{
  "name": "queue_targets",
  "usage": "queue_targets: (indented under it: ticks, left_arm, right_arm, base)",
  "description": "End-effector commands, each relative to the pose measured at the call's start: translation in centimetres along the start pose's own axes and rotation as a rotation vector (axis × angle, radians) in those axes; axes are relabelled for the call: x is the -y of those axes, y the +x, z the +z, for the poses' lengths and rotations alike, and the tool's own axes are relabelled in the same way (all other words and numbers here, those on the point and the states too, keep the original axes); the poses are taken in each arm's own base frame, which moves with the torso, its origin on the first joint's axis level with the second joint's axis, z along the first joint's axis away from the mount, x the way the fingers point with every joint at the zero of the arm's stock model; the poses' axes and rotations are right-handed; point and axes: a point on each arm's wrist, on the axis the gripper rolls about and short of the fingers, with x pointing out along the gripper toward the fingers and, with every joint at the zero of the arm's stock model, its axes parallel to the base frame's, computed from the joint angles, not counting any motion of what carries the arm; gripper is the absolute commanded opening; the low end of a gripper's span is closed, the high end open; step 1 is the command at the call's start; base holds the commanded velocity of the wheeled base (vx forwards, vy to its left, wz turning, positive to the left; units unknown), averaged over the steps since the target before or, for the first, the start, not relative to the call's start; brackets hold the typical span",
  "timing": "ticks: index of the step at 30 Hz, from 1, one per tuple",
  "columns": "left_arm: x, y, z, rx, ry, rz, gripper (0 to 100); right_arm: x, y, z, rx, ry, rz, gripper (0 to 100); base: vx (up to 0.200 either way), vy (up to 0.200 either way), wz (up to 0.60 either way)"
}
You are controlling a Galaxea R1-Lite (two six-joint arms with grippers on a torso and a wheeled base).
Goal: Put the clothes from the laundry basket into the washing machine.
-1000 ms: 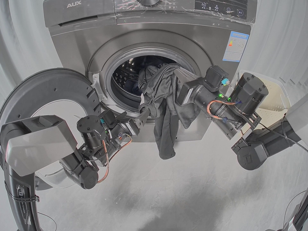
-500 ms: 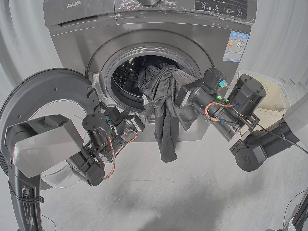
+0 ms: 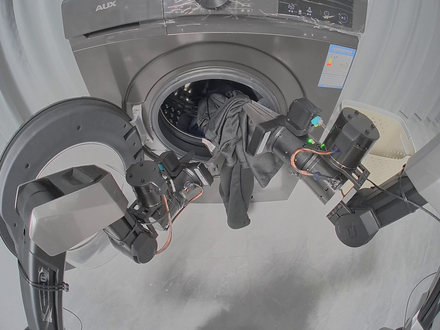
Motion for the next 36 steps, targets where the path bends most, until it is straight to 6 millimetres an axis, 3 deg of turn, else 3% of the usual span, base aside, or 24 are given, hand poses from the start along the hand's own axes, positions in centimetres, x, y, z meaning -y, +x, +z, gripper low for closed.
queue_targets:
  ticks: [1,2,8,12,22,23,36]
  left_arm:
    - [0.1,0.1,0.0,0.008,-0.002,-0.007,100]
    - [0.1,0.1,0.1,0.008,-0.004,-0.007,0]
    - [0.2,0.1,0.5,0.018,-0.014,-0.008,0]
    - [0.5,-0.4,2.0,0.043,-0.018,-0.009,0]
    - [3.1,-5.4,9.9,0.103,-0.016,-0.109,0]
    - [3.3,-5.6,10.2,0.106,-0.017,-0.117,0]
    - [3.8,-5.7,11.0,0.13,-0.02,-0.136,0]
  right_arm:
    - [-0.1,0.0,-0.1,-0.001,0.0,0.002,0]
    - [-0.1,0.0,-0.1,-0.001,0.0,0.002,0]
    - [0.0,0.0,-0.1,-0.004,0.001,0.0,0]
    - [0.2,-0.1,-0.1,-0.006,-0.001,-0.005,0]
    - [1.2,-1.9,-3.0,-0.126,-0.01,-0.025,0]
    - [1.1,-2.0,-3.0,-0.127,-0.011,-0.023,100]
    - [1.2,-3.4,-4.3,-0.205,-0.004,-0.025,100]
  base:
    - [0.0,0.0,0.0]
    - [0.0,0.0,0.0]
    - [0.0,0.0,0.0]
    - [0.0,0.0,0.0]
    - [0.0,0.0,0.0]
    - [0.0,0.0,0.0]
    - [0.0,0.0,0.0]
